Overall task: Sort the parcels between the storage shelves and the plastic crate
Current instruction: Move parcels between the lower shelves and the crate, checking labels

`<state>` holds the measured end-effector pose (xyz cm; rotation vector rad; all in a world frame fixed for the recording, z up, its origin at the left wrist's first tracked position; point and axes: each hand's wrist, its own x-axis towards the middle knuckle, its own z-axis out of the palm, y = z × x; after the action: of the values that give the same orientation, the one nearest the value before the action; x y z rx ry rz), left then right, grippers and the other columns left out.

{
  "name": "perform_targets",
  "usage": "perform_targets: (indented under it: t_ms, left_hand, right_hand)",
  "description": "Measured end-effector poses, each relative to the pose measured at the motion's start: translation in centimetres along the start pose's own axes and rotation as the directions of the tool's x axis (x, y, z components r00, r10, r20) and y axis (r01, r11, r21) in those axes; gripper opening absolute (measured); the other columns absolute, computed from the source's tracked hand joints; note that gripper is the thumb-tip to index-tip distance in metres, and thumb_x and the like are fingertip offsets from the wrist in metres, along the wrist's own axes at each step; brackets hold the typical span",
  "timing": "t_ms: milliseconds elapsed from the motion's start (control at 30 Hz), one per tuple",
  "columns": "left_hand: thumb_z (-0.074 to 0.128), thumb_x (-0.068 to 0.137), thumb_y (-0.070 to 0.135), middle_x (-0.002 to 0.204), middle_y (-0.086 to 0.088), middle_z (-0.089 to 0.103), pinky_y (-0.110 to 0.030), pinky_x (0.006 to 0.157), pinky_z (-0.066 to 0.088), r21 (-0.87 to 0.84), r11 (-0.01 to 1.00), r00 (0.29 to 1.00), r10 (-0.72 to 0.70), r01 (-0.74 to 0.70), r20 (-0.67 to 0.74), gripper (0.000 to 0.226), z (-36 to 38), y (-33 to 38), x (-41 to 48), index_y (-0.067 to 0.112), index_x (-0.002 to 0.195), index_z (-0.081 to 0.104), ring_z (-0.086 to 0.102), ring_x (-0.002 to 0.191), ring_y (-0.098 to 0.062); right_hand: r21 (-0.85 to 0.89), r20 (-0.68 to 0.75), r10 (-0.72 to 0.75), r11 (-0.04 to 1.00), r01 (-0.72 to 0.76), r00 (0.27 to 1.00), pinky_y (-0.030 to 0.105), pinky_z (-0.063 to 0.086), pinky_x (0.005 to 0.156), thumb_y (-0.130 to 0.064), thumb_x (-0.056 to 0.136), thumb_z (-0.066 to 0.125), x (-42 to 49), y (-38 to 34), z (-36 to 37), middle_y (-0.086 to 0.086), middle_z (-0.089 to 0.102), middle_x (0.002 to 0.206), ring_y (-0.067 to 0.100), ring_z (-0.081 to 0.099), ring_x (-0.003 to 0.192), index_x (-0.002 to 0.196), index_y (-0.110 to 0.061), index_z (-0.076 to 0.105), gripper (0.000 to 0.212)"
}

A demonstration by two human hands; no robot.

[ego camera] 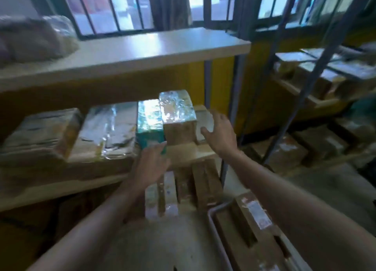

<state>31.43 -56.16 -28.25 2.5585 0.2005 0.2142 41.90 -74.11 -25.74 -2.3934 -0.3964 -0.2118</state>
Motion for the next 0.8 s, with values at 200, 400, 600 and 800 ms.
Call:
perform_targets:
  t_ms: [200,400,600,800]
  left_hand:
    - [0.06,0.085,0.025,0.14,-0.008,0.046,-0.026,0.102,0.028,0.035,0.991,0.983,-0.121,0.127,-0.14,0.055,-11.8,-7.3,-4.9,0.022,0.137,0.041,0.041,0.129,-0.024]
    - [0.061,0.085,0.022,0.129,-0.006,0.057,-0.022,0.086,0.036,-0.04,0.964,0.919,-0.261,0.261,-0.296,0.045,-21.8,-17.5,-13.0,0.022,0.129,0.052,0.051,0.119,-0.025]
    - [0.056,0.089,0.026,0.125,-0.009,0.058,-0.025,0.077,0.039,-0.151,0.929,0.856,-0.37,0.338,-0.361,0.044,-26.4,-27.9,-18.8,0.027,0.133,0.048,0.052,0.101,-0.014]
    - [0.057,0.086,0.027,0.083,0.02,0.051,-0.004,0.063,0.038,-0.326,0.852,0.771,-0.514,0.409,-0.376,0.032,-25.2,-35.5,-18.9,0.039,0.116,0.056,0.049,0.078,-0.004]
  right_hand:
    - [0.002,0.026,-0.122,0.993,0.122,0.992,0.041,0.038,0.096,-0.028,0.09,0.057,-0.9,-13.1,3.4,0.014,0.046,0.139,0.033,0.04,0.127,0.141,-0.012,0.035,0.058]
    - [0.075,0.125,-0.261,0.964,0.254,0.957,0.039,0.041,0.095,-0.031,0.088,0.059,-5.0,-26.5,11.1,0.013,0.049,0.137,0.032,0.044,0.125,0.14,-0.015,0.038,0.058]
    - [0.174,0.354,-0.372,0.928,0.33,0.858,0.039,0.043,0.097,-0.029,0.088,0.059,-9.8,-33.8,20.9,0.014,0.054,0.132,0.031,0.049,0.122,0.135,-0.014,0.045,0.052]
    - [0.2,0.543,-0.485,0.867,0.456,0.685,0.04,0.038,0.104,-0.025,0.085,0.064,-8.9,-35.3,28.6,0.012,0.049,0.139,0.029,0.044,0.128,0.136,-0.008,0.045,0.057]
